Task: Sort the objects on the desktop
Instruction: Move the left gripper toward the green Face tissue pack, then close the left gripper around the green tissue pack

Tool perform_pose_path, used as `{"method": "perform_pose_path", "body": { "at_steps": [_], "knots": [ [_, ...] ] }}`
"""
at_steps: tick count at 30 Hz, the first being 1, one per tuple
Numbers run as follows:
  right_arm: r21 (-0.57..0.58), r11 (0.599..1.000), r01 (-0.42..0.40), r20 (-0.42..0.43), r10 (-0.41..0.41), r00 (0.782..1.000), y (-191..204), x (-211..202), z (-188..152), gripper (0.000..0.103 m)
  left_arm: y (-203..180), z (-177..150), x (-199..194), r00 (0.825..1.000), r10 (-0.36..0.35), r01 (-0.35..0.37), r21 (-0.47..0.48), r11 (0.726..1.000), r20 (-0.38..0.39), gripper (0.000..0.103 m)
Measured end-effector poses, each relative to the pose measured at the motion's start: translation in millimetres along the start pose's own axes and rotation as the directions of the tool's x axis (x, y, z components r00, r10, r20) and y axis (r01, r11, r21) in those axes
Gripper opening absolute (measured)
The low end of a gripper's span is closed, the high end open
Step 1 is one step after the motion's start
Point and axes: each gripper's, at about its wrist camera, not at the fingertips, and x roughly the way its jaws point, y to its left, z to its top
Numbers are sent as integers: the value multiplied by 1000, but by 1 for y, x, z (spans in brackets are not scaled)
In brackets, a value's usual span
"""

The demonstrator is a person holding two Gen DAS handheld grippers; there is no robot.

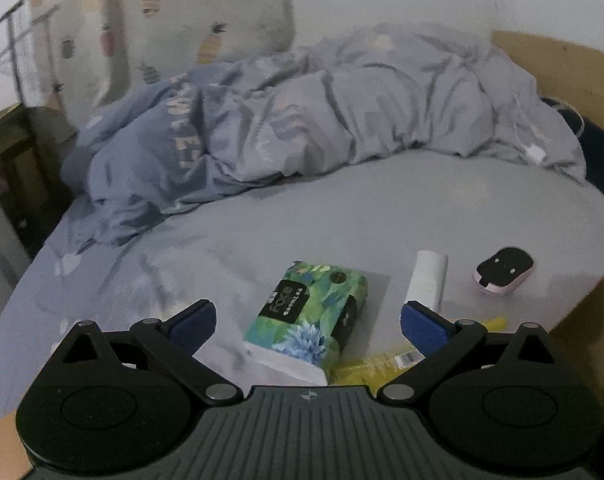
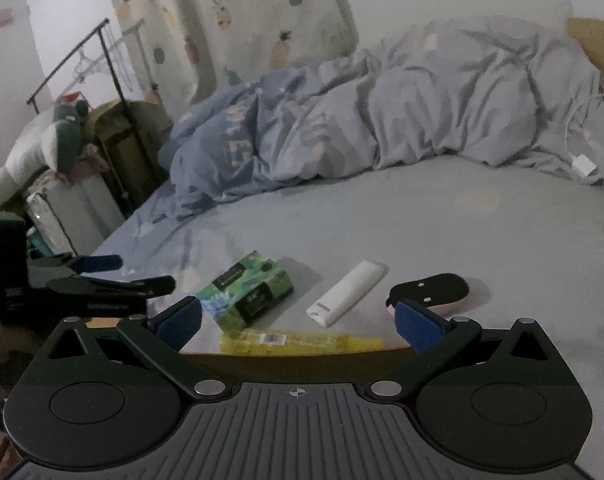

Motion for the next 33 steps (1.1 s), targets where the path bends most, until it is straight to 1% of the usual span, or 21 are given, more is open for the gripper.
{"method": "perform_pose_path", "body": {
  "at_steps": [4,8,9,13,18,23,26,29,33],
  "knots": [
    [17,1000,1,-24,0,1000,-4,17,7,103,3,1,32,998,-19,21,36,999,-52,103],
    [28,1000,-7,-46,8,999,-8,34,10,103,1,1,60,996,-51,60,123,991,-75,103],
    [28,1000,-8,-52,9,999,-9,39,10,103,2,1,67,995,-63,73,128,989,-81,103],
    [37,999,-23,-78,26,997,-11,56,10,103,10,2,96,987,-108,122,114,986,-119,103],
    [67,997,-38,-111,45,993,-16,71,7,103,18,-4,126,978,-129,145,91,985,-165,103],
    [74,996,-49,-120,58,991,-19,79,3,103,21,-11,144,969,-155,177,103,979,-191,103],
    [83,995,-47,-128,57,990,-22,84,1,103,22,-13,152,966,-164,187,104,977,-201,103],
    [92,995,-45,-133,57,989,-25,88,-1,103,23,-15,160,967,-146,173,119,978,-208,103],
    [93,995,-48,-138,61,989,-25,90,-3,103,25,-15,167,969,-142,170,124,978,-204,103]
  ]
}}
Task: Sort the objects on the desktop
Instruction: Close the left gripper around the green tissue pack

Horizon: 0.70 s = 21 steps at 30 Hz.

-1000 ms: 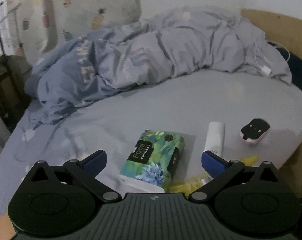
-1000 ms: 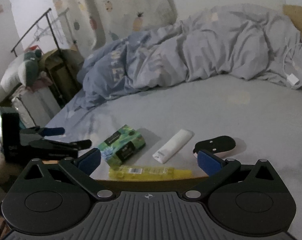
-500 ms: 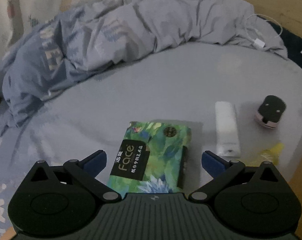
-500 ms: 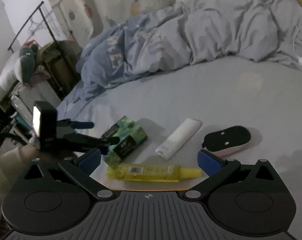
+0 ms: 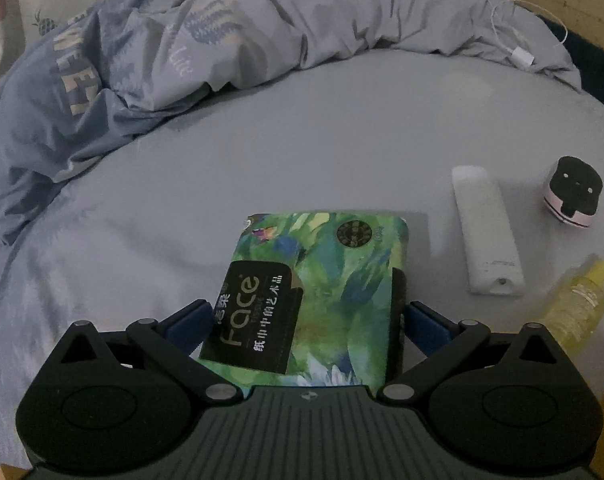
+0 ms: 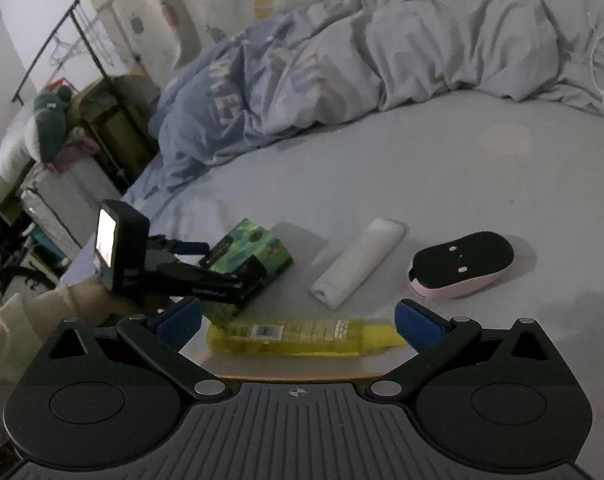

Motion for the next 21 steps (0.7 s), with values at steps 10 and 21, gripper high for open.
{"method": "perform_pose_path", "body": {
  "at_steps": [10,21],
  "knots": [
    [18,1000,-5,-7,5,1000,-1,2,-5,103,8,-3,15,999,-39,39,-48,998,-15,103],
    [26,1000,1,-7,-1,1000,2,2,-8,103,-17,-10,25,995,93,-92,50,995,-24,103]
  ]
}}
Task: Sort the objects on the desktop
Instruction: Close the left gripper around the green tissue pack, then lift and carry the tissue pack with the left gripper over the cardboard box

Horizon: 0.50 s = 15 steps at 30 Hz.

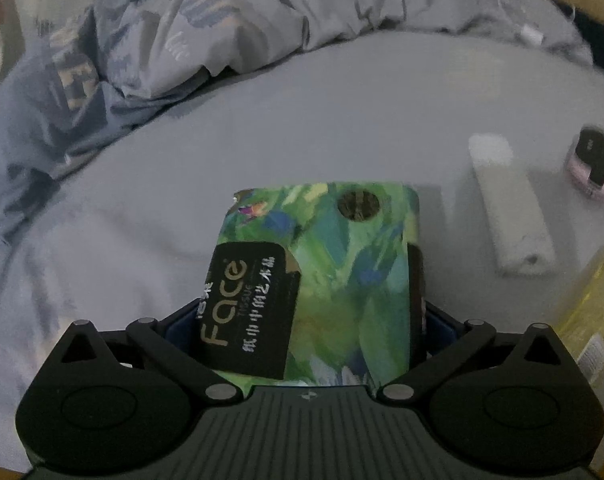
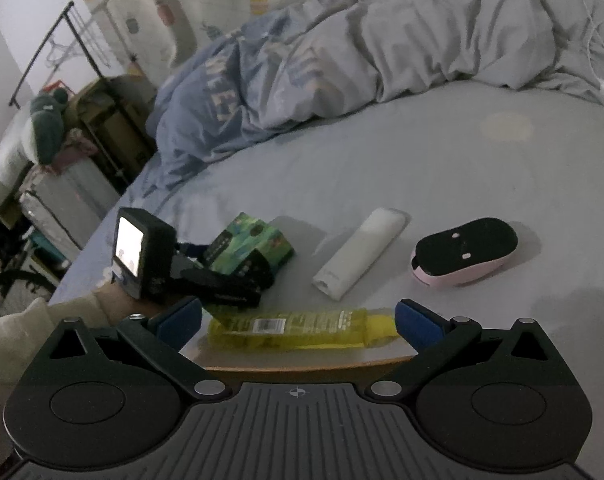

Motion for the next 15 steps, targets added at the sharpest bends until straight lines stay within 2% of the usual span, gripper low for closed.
{"method": "perform_pose_path", "body": {
  "at_steps": [8,15],
  "knots": [
    [-3,1000,7,18,-7,1000,4,-13,-3,103,1,-4,-7,999,41,-41,-60,997,-4,102],
    [-18,1000,12,51,-11,999,9,-35,0,103,4,-17,-30,995,98,-96,-113,989,9,99]
  ]
}}
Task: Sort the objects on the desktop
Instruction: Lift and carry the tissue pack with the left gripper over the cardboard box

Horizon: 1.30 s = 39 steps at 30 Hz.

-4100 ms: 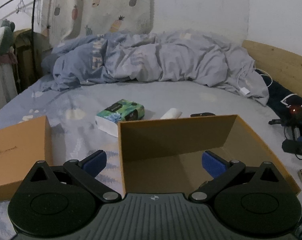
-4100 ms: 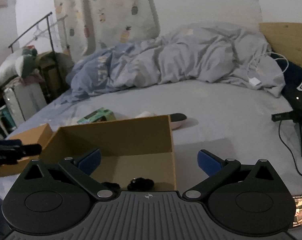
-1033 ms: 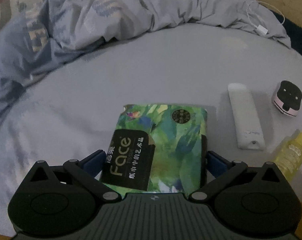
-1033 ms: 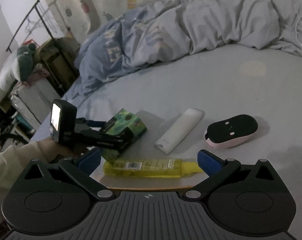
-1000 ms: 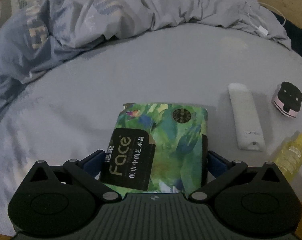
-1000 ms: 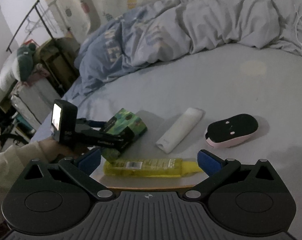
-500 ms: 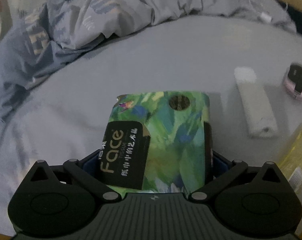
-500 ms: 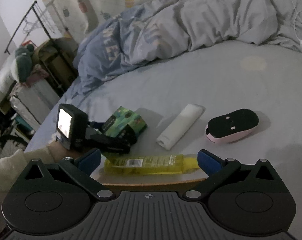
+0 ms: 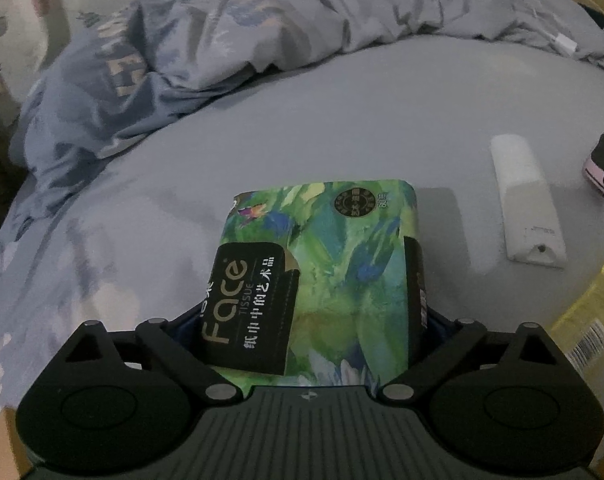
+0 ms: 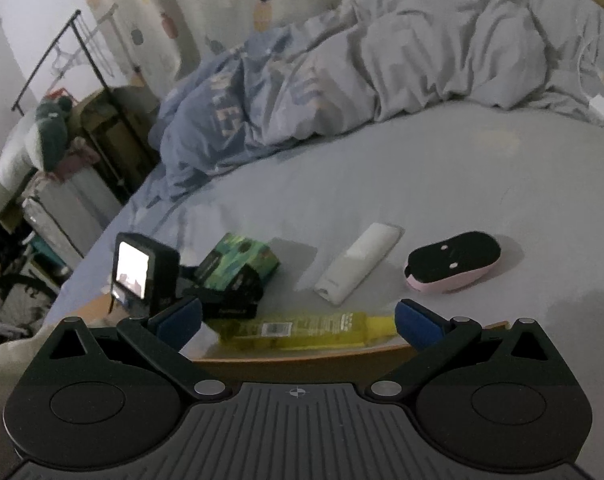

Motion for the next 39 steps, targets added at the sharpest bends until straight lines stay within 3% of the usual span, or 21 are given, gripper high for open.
{"method": "perform_pose_path", "body": {
  "at_steps": [13,25,39],
  "knots": [
    [-35,999,-14,68,16,998,24,-55,-4,103,28,11,-98,991,28,-8,-150,989,130,99],
    [-62,998,4,138,4,990,33,-120,-17,103,14,9,-182,976,39,-5,-153,988,216,99],
    [-51,998,47,193,-37,981,21,-179,-46,103,-23,-10,-263,952,-20,66,-141,988,306,99]
  ]
}}
